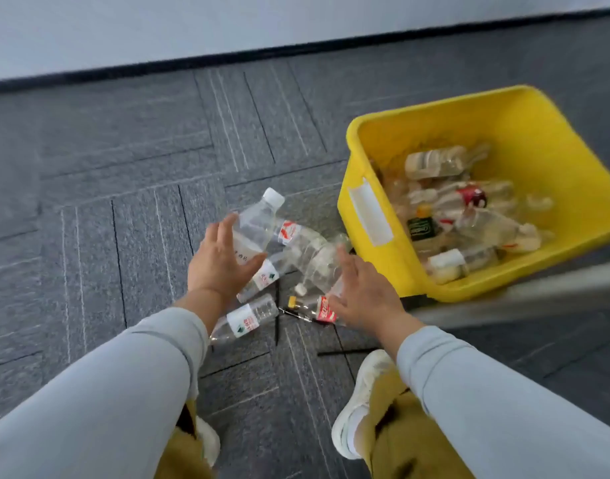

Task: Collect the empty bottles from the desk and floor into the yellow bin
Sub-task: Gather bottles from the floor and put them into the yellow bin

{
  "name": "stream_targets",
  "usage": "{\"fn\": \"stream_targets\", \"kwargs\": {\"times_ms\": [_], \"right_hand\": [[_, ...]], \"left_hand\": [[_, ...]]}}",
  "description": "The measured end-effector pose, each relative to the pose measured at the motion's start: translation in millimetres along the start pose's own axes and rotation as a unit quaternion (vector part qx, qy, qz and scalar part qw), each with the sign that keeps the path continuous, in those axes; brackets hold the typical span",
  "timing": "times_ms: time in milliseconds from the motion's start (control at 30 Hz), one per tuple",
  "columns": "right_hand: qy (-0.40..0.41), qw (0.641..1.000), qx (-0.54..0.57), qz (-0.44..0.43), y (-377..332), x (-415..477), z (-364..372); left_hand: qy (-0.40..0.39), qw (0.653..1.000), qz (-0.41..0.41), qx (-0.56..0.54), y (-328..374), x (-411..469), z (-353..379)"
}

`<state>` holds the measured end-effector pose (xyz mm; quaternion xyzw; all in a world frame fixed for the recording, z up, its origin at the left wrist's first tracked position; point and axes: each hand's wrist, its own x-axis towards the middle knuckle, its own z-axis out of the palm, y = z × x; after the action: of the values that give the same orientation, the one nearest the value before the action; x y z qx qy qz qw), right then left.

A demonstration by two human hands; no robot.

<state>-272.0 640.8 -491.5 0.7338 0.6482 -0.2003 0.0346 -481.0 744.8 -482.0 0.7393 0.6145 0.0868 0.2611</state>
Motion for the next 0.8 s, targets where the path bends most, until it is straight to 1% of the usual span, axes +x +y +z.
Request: {"fn": "stream_targets", "kwargs": {"times_ms": [67, 133, 167, 233, 300, 333, 400, 467, 533, 667, 733, 800], "right_hand": [[0.069, 0.997, -0.016, -0.014, 4.7, -10.6, -43.8], [0.150, 0.988, -0.038, 0.007, 23.9, -13.3, -91.6], [0.181, 0.981, -0.044, 0.052, 37.8, -12.9, -116.9], [0.218, 0.959, -0.047, 0.172, 66.4, -14.8, -166.3], [0.220, 0.939, -0.051, 0.259, 86.1, -24.6, -198.7], [0.212, 0.936, -0.052, 0.277, 89.8, -31.6, -205.2], [0.193, 0.938, -0.046, 0.286, 88.5, -47.5, -204.4], [0.165, 0.944, -0.037, 0.283, 88.2, -63.1, -192.8], [0.145, 0.946, -0.028, 0.287, 92.3, -79.2, -183.1], [0.129, 0.946, -0.014, 0.296, 104.7, -103.6, -181.5], [0.130, 0.948, -0.015, 0.291, 108.5, -110.8, -183.7], [0.125, 0.949, -0.012, 0.290, 108.6, -115.0, -186.0]], "left_hand": [[0.022, 1.000, 0.016, -0.008, 33.2, 10.6, -27.8], [0.033, 0.998, 0.043, -0.018, 72.7, 22.6, -50.7], [0.036, 0.997, 0.063, -0.024, 93.9, 27.1, -59.8], [0.039, 0.993, 0.109, -0.035, 134.8, 32.4, -72.4], [0.031, 0.987, 0.155, -0.037, 171.2, 33.7, -77.3], [0.019, 0.984, 0.176, -0.035, 186.9, 33.3, -77.3], [-0.017, 0.978, 0.207, -0.019, 211.4, 29.6, -72.3], [-0.049, 0.972, 0.228, 0.019, 229.7, 24.5, -64.2], [-0.062, 0.963, 0.257, 0.048, 251.9, 20.8, -58.3], [-0.019, 0.935, 0.341, 0.096, 324.7, 27.6, -58.3], [0.003, 0.932, 0.338, 0.128, 352.1, 27.6, -61.3], [0.010, 0.937, 0.323, 0.131, 355.6, 21.5, -58.7]]}}
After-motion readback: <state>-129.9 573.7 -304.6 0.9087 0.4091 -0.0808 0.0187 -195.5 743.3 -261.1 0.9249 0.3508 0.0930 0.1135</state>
